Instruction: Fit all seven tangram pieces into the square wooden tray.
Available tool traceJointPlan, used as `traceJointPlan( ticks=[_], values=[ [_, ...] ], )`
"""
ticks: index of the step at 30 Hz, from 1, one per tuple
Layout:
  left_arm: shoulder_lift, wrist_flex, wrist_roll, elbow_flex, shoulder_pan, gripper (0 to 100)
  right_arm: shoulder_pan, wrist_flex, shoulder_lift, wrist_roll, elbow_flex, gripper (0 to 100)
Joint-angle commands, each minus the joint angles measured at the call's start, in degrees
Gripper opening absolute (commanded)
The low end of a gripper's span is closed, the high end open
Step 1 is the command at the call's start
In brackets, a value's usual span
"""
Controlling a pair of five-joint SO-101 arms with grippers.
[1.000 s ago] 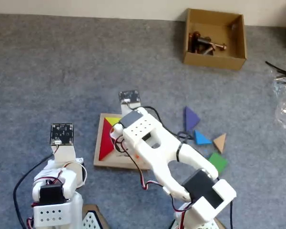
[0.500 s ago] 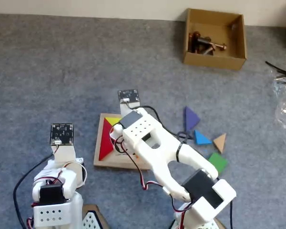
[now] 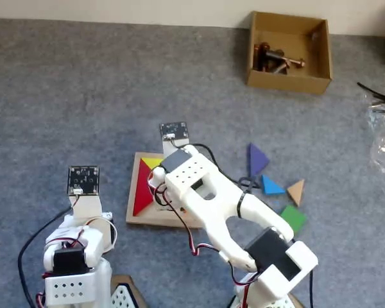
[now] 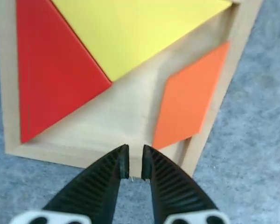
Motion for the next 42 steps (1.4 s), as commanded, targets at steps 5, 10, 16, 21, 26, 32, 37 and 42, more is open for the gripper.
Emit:
traceJointPlan(
  ticks=[5, 10, 16, 21, 26, 32, 37, 42],
  values=[
    [0.4, 0.4, 0.1, 1.2, -0.5, 0, -0.3, 0.4, -3.6, 0.9, 3.3, 4.4],
    [0.4, 0.4, 0.1, 1.2, -0.5, 0, -0.3, 0.0, -3.5, 0.9, 4.4, 4.4],
    [0.4, 0.4, 0.1, 1.2, -0.5, 0, -0.1, -2.9, -2.7, 0.9, 4.5, 4.4],
    [0.4, 0.4, 0.1, 1.2, -0.5, 0, -0.1, -5.2, 0.3, 0.9, 4.4, 4.4],
    [0.4, 0.4, 0.1, 1.2, -0.5, 0, -0.1, -5.3, 1.2, 1.0, 3.9, 4.4],
    [0.4, 0.4, 0.1, 1.2, -0.5, 0, 2.6, -5.3, 1.2, 1.5, 3.9, 4.4],
    [0.4, 0.4, 0.1, 1.2, -0.5, 0, 4.7, -7.2, 1.2, 6.9, 3.7, 4.4],
    [0.4, 0.4, 0.1, 1.2, -0.5, 0, 4.8, -9.1, 1.3, 7.0, 3.7, 4.4]
  ],
)
